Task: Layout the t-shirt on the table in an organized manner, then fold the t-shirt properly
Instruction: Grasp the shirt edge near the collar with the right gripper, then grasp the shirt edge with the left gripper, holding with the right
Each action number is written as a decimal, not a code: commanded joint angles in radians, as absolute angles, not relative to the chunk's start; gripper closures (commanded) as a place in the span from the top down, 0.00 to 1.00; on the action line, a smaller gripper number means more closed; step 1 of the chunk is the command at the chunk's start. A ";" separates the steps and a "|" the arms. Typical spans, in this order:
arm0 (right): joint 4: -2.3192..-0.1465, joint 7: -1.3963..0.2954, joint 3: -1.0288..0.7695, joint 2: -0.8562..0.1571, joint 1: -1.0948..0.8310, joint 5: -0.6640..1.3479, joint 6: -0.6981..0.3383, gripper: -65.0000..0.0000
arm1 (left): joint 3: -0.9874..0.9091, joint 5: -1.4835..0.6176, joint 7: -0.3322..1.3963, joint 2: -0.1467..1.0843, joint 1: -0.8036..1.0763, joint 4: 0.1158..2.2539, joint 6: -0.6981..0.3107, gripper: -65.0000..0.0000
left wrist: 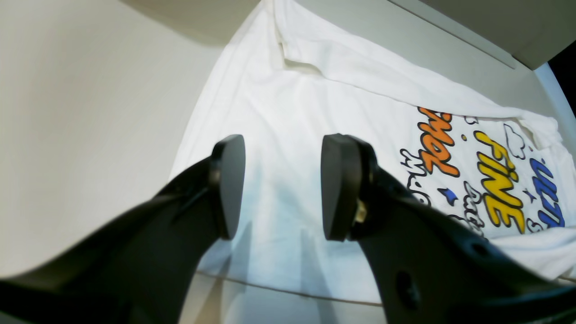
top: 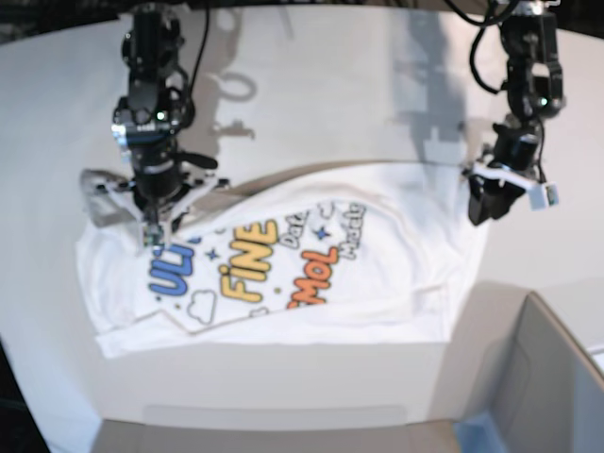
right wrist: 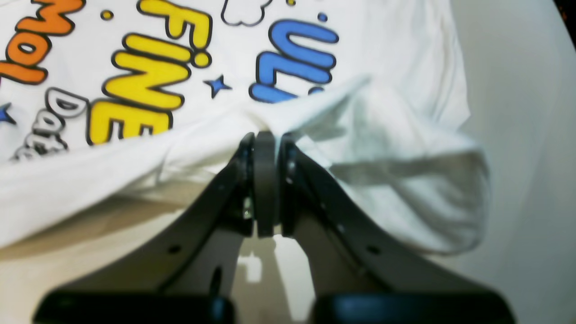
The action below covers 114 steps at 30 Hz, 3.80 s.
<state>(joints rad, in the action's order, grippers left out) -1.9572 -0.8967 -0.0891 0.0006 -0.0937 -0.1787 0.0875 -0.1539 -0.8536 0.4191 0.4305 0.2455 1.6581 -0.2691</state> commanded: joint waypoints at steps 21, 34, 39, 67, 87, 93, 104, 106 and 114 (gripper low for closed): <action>-1.939 -0.871 -0.091 0.033 -0.061 -0.182 0.090 0.00 | -0.191 -0.857 0.647 0.447 0.165 1.629 -0.274 0.45; -1.939 -0.871 -0.090 0.033 -0.065 -0.182 0.090 0.00 | -0.282 -0.694 0.687 0.444 0.186 1.504 -0.280 0.45; -1.939 -0.871 -0.087 0.033 -0.065 -0.182 0.090 0.00 | -0.291 -0.697 0.687 0.443 0.186 1.509 -0.280 0.45; -1.937 -0.871 -0.091 0.025 -0.067 -0.183 0.090 0.00 | -0.211 -0.823 0.679 0.446 0.186 1.446 -0.282 0.45; -1.943 -0.865 -0.091 0.027 -0.082 -0.183 0.090 0.00 | -0.199 -0.825 0.690 0.444 0.130 1.330 -0.280 0.08; -1.977 -0.862 -0.093 0.033 -0.088 -0.182 0.091 0.00 | -0.206 -0.831 0.690 0.440 0.139 1.379 -0.282 0.00; -2.014 -0.593 -0.093 0.038 -0.237 -0.182 0.091 0.00 | -0.232 -0.831 0.576 0.394 0.292 1.693 -0.280 0.00; -2.014 -0.564 -0.094 0.056 -0.263 -0.182 0.091 0.00 | -0.277 -0.831 0.576 0.372 0.318 1.710 -0.280 0.00; -2.015 -0.340 -0.217 0.125 -0.366 -0.180 0.087 0.00 | -0.446 -0.832 0.581 0.343 0.395 1.762 -0.282 0.00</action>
